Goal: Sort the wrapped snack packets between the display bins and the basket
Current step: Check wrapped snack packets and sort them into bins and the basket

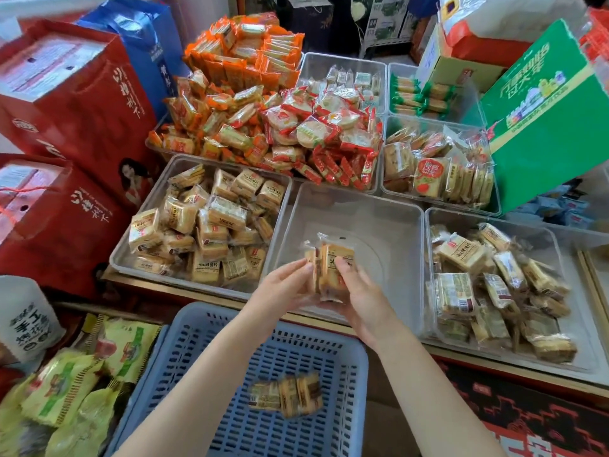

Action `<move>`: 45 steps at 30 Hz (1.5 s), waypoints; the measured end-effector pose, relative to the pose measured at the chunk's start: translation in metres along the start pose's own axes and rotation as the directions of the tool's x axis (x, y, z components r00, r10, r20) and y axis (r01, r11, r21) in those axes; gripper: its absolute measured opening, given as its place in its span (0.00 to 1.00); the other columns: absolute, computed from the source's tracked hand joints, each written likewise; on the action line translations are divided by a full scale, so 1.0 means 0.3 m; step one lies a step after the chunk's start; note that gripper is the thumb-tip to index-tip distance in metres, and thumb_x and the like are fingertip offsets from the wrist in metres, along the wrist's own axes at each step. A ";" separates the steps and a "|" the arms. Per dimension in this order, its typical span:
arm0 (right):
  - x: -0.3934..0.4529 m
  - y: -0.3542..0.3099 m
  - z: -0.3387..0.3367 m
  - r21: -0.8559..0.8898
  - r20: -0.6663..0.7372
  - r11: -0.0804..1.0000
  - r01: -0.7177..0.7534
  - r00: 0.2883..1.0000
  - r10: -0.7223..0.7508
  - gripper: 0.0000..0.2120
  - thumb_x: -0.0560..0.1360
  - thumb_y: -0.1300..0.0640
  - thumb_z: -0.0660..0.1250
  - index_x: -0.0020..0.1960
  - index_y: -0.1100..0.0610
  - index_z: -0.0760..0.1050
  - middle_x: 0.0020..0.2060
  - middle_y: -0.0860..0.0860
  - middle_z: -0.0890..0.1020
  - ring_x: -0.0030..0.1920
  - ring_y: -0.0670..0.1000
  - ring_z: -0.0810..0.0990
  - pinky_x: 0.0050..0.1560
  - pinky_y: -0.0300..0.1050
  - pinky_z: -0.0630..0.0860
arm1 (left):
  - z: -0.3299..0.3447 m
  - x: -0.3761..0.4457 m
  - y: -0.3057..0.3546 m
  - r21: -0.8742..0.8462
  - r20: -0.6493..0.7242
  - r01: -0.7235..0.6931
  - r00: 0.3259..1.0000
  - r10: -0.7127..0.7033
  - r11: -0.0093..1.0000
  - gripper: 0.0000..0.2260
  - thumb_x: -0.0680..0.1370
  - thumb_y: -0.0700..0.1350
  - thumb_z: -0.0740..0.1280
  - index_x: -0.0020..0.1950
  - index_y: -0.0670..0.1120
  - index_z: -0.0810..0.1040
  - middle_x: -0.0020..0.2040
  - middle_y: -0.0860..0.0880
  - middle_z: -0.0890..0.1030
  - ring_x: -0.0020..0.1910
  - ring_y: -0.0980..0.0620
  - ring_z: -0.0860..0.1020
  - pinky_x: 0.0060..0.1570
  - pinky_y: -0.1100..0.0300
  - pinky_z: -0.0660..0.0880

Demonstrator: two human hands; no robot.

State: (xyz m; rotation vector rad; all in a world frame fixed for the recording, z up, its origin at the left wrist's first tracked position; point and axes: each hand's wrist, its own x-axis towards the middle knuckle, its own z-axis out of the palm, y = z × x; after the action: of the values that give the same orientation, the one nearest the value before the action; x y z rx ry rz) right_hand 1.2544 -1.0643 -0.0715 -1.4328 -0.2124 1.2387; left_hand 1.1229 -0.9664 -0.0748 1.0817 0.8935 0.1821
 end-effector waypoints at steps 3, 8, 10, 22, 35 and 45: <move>0.114 0.009 -0.027 0.028 -0.132 0.999 -0.040 0.990 0.043 0.14 0.85 0.48 0.60 0.64 0.55 0.75 0.50 0.55 0.85 0.45 0.52 0.85 0.38 0.46 0.81 | -0.064 0.074 -0.015 0.627 -0.071 -0.142 0.969 0.238 0.766 0.24 0.83 0.57 0.64 0.76 0.49 0.71 0.70 0.53 0.75 0.74 0.50 0.70 0.74 0.50 0.67; 0.332 0.072 -0.051 -0.031 -0.226 0.982 -0.188 0.958 0.177 0.17 0.83 0.50 0.64 0.69 0.56 0.70 0.54 0.54 0.84 0.48 0.53 0.85 0.44 0.50 0.80 | -0.231 0.167 -0.159 0.988 -0.038 -0.001 0.967 0.251 0.153 0.44 0.76 0.76 0.51 0.83 0.56 0.38 0.84 0.52 0.45 0.83 0.51 0.42 0.79 0.46 0.39; 0.401 0.092 -0.036 -0.089 -0.208 0.967 -0.237 0.954 0.214 0.18 0.83 0.51 0.65 0.69 0.56 0.70 0.56 0.54 0.84 0.52 0.55 0.85 0.47 0.50 0.81 | -0.247 0.183 -0.194 0.996 -0.037 0.011 0.959 0.281 0.092 0.44 0.74 0.79 0.46 0.82 0.59 0.35 0.84 0.52 0.47 0.83 0.50 0.45 0.79 0.45 0.42; 0.412 0.063 0.020 -0.365 -0.243 0.925 -0.106 0.970 0.015 0.08 0.82 0.54 0.66 0.60 0.53 0.77 0.52 0.46 0.80 0.51 0.44 0.78 0.49 0.41 0.74 | -0.250 0.182 -0.181 0.930 -0.087 -0.053 0.930 0.356 0.365 0.43 0.77 0.74 0.53 0.84 0.50 0.49 0.82 0.49 0.59 0.81 0.48 0.57 0.78 0.46 0.59; 0.521 -0.077 0.482 -0.708 0.264 0.652 0.271 0.958 -0.111 0.24 0.80 0.56 0.68 0.75 0.50 0.69 0.73 0.49 0.72 0.74 0.51 0.68 0.74 0.53 0.68 | -0.477 0.207 0.027 0.565 -0.648 0.075 0.657 0.385 0.822 0.21 0.80 0.48 0.70 0.70 0.44 0.73 0.62 0.45 0.76 0.64 0.45 0.72 0.66 0.47 0.72; 0.524 -0.037 0.514 -0.779 0.195 0.598 0.189 0.979 -0.055 0.35 0.74 0.41 0.74 0.74 0.57 0.70 0.66 0.51 0.76 0.62 0.50 0.76 0.62 0.48 0.77 | -0.521 0.206 0.058 0.455 -0.681 0.051 0.664 0.310 0.889 0.21 0.80 0.51 0.72 0.70 0.47 0.76 0.46 0.55 0.78 0.49 0.52 0.78 0.49 0.59 0.74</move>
State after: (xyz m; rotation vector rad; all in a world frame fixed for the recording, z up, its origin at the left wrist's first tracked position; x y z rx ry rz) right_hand 1.2101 -0.8522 -0.1123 -2.0339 -1.0789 1.1785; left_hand 1.0573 -0.8174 -0.1204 1.5402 1.6577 0.6059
